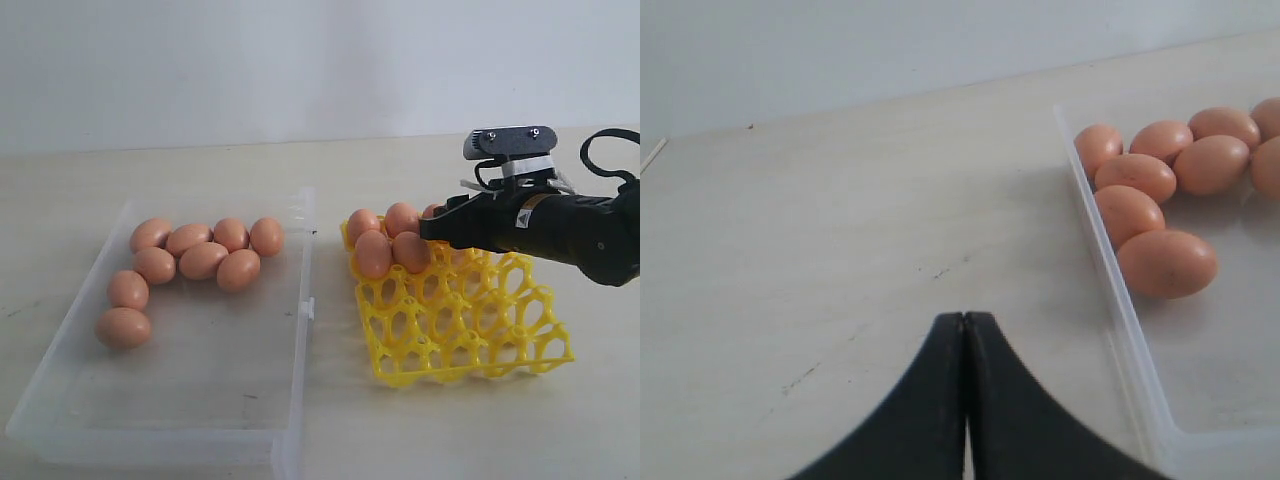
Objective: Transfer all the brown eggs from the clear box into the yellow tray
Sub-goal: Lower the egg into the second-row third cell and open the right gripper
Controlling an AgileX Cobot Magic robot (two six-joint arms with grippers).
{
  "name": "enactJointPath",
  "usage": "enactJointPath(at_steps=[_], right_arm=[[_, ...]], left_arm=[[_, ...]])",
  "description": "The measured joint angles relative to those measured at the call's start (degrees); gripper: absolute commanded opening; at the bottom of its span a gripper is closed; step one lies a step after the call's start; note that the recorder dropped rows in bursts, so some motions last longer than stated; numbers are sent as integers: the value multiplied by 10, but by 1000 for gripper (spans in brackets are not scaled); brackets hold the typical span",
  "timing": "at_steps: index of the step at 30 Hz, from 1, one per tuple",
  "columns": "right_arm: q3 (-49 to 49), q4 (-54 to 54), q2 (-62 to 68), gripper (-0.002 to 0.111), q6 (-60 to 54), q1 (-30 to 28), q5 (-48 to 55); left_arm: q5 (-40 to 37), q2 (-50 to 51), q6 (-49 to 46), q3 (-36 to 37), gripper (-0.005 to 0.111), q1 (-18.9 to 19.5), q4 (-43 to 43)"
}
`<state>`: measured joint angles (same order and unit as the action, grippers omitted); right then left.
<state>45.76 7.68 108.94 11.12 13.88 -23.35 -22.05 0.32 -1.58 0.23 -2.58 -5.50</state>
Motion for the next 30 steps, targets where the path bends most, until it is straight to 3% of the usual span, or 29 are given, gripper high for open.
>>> enactJointPath(at_steps=[26, 30], right_arm=[[1, 7, 0, 0, 0, 0, 12], [1, 7, 0, 14, 0, 0, 14]], left_arm=[[0, 0, 0, 0, 0, 0, 0], [0, 0, 0, 0, 0, 0, 0]])
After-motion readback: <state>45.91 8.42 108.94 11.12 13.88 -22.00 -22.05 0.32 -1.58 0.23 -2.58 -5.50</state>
